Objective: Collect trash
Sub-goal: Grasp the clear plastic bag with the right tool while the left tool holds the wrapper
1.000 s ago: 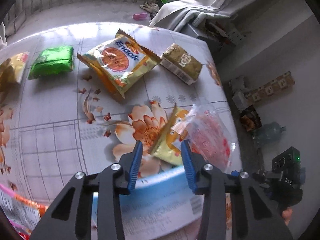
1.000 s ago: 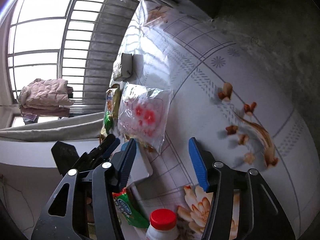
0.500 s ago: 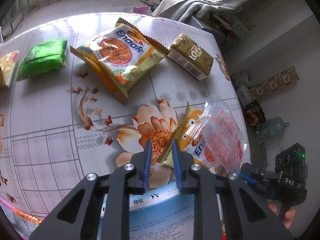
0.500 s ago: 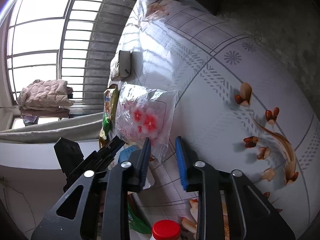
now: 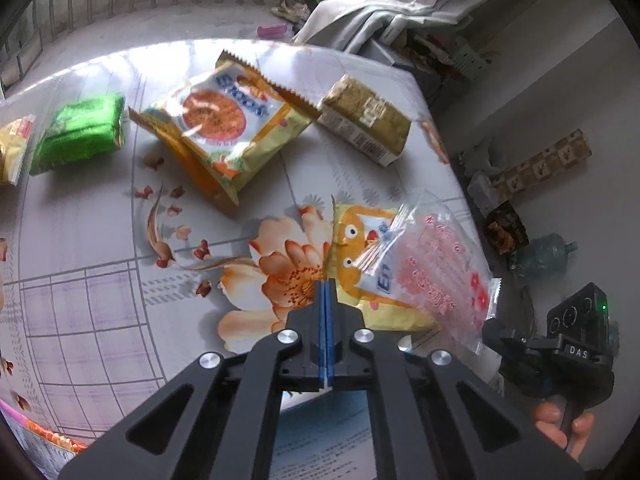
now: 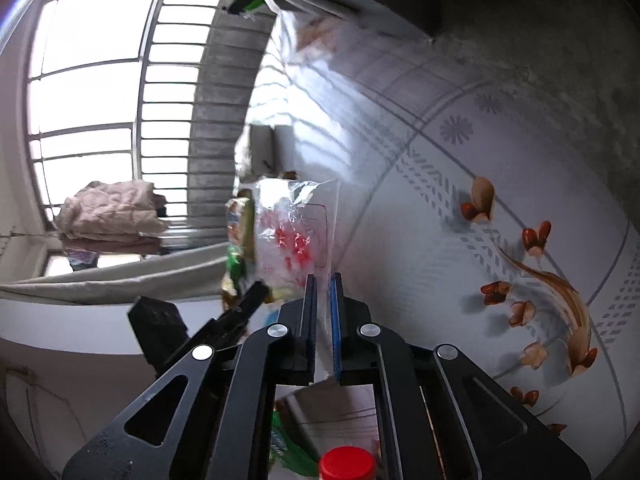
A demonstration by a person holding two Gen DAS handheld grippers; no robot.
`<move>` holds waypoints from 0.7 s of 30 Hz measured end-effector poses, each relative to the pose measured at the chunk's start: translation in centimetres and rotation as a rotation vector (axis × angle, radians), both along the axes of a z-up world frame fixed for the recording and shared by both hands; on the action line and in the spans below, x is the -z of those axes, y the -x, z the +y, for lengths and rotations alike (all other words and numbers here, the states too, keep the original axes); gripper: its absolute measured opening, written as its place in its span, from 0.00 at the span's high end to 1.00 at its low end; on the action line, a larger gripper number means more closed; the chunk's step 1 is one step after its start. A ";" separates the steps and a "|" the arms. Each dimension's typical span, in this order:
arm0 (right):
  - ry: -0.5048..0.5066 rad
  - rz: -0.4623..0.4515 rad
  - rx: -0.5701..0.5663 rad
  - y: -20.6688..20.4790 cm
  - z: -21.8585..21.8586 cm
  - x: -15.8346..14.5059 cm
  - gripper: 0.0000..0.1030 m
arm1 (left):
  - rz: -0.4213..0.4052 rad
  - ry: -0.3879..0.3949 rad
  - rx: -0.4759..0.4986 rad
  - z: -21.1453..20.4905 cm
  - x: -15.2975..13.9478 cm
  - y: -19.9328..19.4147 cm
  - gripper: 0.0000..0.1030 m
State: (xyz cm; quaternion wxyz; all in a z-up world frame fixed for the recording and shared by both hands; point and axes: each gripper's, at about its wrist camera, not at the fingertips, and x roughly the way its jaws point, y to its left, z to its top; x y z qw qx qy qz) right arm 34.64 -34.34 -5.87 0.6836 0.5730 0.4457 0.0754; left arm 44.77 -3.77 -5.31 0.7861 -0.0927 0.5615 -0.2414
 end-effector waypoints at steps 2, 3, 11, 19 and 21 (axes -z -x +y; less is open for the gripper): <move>-0.008 -0.023 0.012 0.4 -0.4 -0.4 0.98 | -0.015 0.021 -0.012 0.1 -0.6 0.1 1.00; -0.012 -0.032 0.016 0.6 -0.6 -0.6 0.98 | -0.020 0.029 -0.017 0.2 -0.8 0.2 1.00; -0.056 -0.106 0.040 3.0 -1.7 -2.2 0.99 | -0.098 0.083 -0.031 0.8 -4.2 2.3 1.00; -0.111 -0.195 0.028 7.2 -1.9 -4.7 0.99 | -0.207 0.083 -0.011 1.5 -8.6 7.6 1.00; -0.122 -0.217 0.034 8.1 -2.0 -5.1 0.99 | -0.221 0.090 -0.012 2.0 -9.2 8.8 1.00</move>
